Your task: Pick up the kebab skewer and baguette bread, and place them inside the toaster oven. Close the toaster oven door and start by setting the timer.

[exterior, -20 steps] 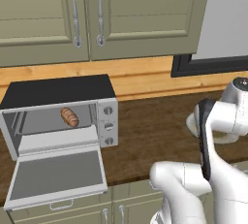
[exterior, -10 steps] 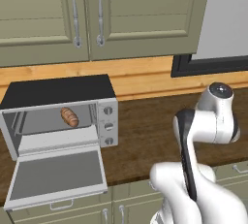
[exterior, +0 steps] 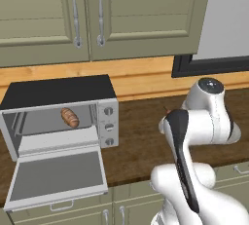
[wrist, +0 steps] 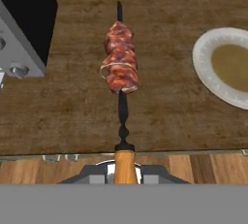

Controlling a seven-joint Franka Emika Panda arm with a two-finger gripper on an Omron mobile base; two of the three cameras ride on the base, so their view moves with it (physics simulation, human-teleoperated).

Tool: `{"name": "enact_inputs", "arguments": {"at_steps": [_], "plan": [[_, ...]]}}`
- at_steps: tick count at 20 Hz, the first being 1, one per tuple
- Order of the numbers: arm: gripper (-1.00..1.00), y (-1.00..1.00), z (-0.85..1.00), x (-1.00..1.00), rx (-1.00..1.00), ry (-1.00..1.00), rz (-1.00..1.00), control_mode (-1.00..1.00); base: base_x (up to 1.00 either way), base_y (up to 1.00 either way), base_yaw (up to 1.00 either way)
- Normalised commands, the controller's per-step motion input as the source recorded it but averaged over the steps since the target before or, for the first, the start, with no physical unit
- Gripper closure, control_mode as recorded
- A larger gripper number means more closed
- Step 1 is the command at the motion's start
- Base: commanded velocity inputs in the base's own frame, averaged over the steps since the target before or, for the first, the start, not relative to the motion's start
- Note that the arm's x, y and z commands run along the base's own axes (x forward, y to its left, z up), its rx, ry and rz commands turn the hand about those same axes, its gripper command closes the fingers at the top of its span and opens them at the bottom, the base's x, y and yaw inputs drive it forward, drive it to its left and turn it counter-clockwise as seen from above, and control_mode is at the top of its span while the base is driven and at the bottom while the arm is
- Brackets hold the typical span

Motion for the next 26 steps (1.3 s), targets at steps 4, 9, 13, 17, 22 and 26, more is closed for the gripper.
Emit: {"name": "enact_inputs", "arguments": {"at_steps": [4,9,13,17,22,26], "plan": [[1.00,0.75,0.00,-0.25,0.00,-0.06,0.05,-1.00,0.00,0.00,0.00],[1.00,0.69,-0.01,-0.47,0.00,-0.11,0.06,-1.00,0.00,0.00,0.00],[1.00,0.75,-0.02,-0.33,0.00,-0.12,0.05,-1.00,0.00,0.00,0.00],[1.00,0.78,-0.01,-0.27,0.00,-0.13,0.05,-1.00,0.00,0.00,0.00],[1.00,0.68,-0.04,-0.07,0.00,-0.11,0.04,-1.00,0.00,0.00,0.00],[1.00,0.56,-0.03,0.00,0.00,-0.10,0.02,-1.00,0.00,0.00,0.00]]}}
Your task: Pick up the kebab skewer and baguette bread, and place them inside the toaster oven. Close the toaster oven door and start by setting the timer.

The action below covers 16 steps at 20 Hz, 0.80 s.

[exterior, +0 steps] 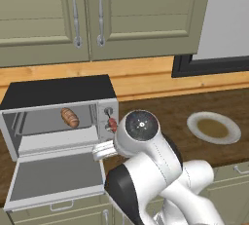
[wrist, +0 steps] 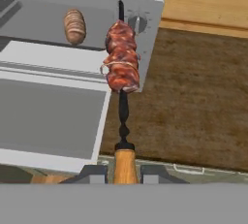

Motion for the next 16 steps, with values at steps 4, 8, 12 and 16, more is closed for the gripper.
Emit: {"name": "enact_inputs", "arguments": {"at_steps": [4,8,12,16], "plan": [[1.00,0.44,0.00,0.00,0.00,-0.09,0.02,-1.00,0.00,0.00,0.00],[1.00,0.23,-0.02,0.06,0.00,-0.11,0.04,-1.00,0.00,0.00,0.00],[1.00,0.21,-0.09,0.11,0.00,-0.11,0.05,-1.00,0.00,0.00,0.00],[1.00,0.11,-0.13,0.15,0.00,-0.11,0.04,-1.00,0.00,0.00,0.00]]}}
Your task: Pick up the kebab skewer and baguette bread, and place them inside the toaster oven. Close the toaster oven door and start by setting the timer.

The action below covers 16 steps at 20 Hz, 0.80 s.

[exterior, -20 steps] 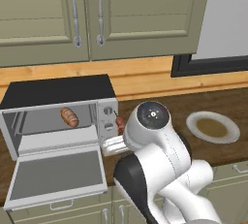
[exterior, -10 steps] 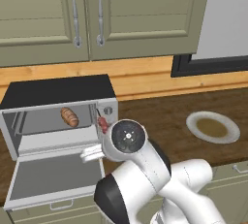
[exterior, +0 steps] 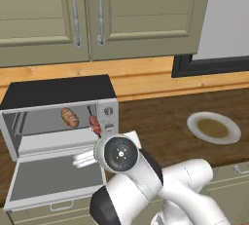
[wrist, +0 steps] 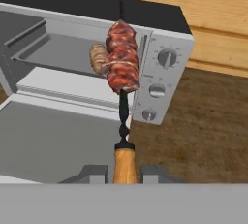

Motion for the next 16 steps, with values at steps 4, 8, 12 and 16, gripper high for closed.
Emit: {"name": "enact_inputs", "arguments": {"at_steps": [4,8,12,16], "plan": [[1.00,0.21,-0.04,0.03,0.00,-0.05,0.04,-1.00,0.00,0.00,0.00],[1.00,0.50,-0.01,0.00,0.00,0.01,0.01,-1.00,0.00,0.00,0.00],[1.00,0.60,-0.05,0.00,0.00,0.07,0.01,-1.00,0.00,0.00,0.00],[1.00,0.40,-0.14,0.00,0.01,0.08,0.01,-1.00,0.00,0.00,0.00]]}}
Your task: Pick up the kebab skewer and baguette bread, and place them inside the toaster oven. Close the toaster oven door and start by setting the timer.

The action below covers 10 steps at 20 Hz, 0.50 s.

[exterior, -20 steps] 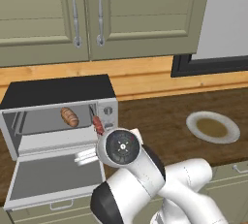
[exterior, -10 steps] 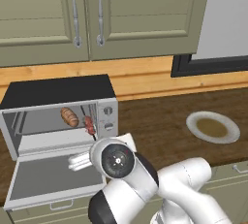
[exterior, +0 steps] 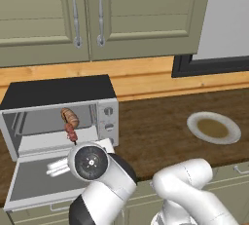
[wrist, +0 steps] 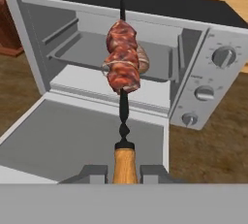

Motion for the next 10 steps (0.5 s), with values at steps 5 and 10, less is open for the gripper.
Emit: {"name": "enact_inputs", "arguments": {"at_steps": [5,10], "plan": [[1.00,0.08,-0.14,0.14,0.02,0.02,0.03,-1.00,0.00,0.00,0.00],[1.00,0.08,-0.14,0.25,0.00,0.00,0.02,-1.00,0.00,0.00,0.00]]}}
